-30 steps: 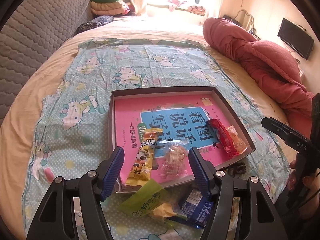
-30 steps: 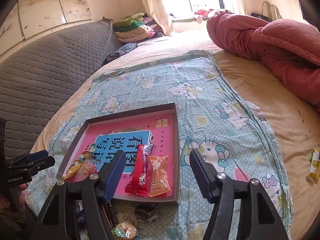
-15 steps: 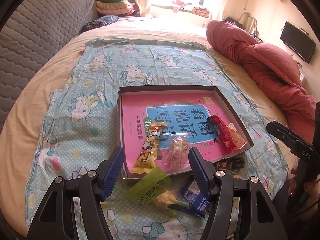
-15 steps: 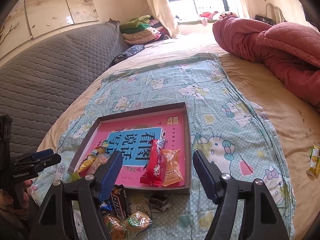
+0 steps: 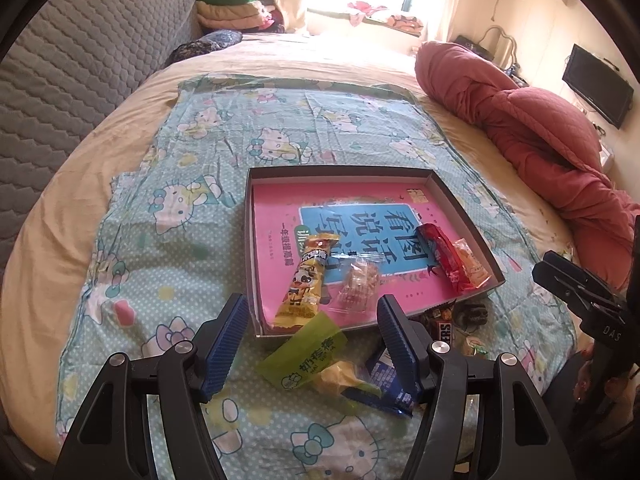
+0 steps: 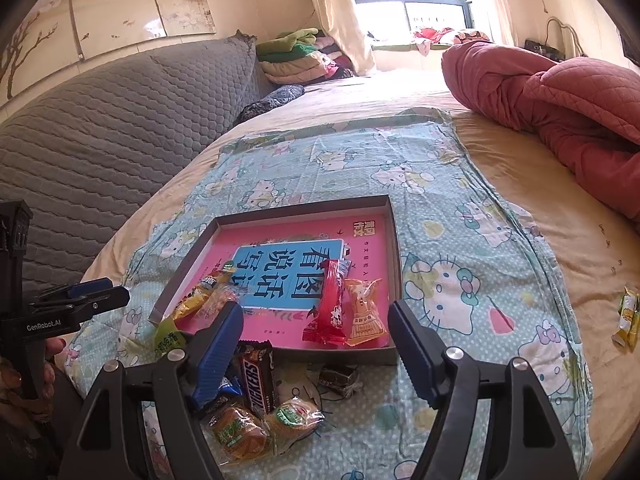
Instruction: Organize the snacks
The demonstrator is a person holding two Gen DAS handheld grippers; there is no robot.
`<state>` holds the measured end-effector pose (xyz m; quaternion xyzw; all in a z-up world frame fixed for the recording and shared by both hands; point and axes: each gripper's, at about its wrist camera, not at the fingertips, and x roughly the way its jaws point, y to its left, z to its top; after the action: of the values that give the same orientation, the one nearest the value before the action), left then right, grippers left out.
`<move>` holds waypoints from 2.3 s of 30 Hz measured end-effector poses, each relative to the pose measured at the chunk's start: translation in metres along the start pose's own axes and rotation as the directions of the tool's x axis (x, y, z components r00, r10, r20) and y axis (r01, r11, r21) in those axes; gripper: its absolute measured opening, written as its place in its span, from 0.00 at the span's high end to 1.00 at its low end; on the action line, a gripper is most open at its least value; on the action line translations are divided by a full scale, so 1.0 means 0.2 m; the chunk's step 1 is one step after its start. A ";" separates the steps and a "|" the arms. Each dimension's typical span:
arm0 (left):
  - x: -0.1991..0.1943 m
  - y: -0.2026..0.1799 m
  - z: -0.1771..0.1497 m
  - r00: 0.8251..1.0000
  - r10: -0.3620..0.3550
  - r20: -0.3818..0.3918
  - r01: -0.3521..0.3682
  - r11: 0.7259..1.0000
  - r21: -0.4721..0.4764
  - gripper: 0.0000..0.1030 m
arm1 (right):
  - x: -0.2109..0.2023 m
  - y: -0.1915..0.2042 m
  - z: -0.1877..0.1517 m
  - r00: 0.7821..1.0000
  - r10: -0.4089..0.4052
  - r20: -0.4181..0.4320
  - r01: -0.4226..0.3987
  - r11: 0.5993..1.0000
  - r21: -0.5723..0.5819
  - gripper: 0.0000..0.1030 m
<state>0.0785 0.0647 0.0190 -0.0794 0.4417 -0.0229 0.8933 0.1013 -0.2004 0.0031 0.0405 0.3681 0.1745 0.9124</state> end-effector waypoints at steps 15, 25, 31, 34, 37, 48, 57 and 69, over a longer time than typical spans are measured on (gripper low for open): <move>-0.03 0.03 -0.07 1.000 -0.001 -0.026 0.000 1.000 -0.022 0.33 | -0.03 0.06 -0.06 1.000 0.011 -0.021 -0.012 0.999 -0.033 0.25; -0.02 0.03 -0.12 0.998 -0.014 -0.058 0.013 0.999 -0.032 0.33 | -0.03 0.10 -0.11 0.998 0.021 -0.057 -0.024 0.999 -0.039 0.24; -0.02 0.01 -0.15 0.996 -0.027 -0.082 0.025 0.999 -0.031 0.33 | -0.02 0.14 -0.15 0.996 0.024 -0.082 -0.028 0.998 -0.053 0.24; -0.01 0.00 -0.17 0.995 -0.029 -0.095 0.027 0.999 -0.028 0.33 | -0.02 0.14 -0.15 0.996 0.022 -0.089 -0.027 0.998 -0.060 0.24; -0.01 -0.01 -0.19 0.993 -0.039 -0.109 0.036 0.999 -0.031 0.33 | -0.02 0.14 -0.16 0.995 0.025 -0.100 -0.030 0.998 -0.050 0.24; 0.09 0.02 -0.27 0.976 -0.104 -0.194 0.086 0.992 -0.096 0.33 | 0.00 0.16 -0.23 0.987 0.027 -0.157 -0.036 0.998 -0.051 0.24; 0.18 0.04 -0.31 0.963 -0.129 -0.237 0.099 0.986 -0.138 0.33 | 0.05 0.16 -0.29 0.976 0.024 -0.217 -0.032 0.999 -0.037 0.24; 0.27 0.09 -0.31 0.958 -0.149 -0.244 0.102 0.975 -0.196 0.33 | 0.16 0.13 -0.33 0.960 0.020 -0.278 -0.020 1.000 0.003 0.24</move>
<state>0.0616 0.0695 -0.0634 -0.1845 0.5480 -0.0494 0.8144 0.0706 -0.1686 -0.0603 0.0196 0.4921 0.1874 0.8499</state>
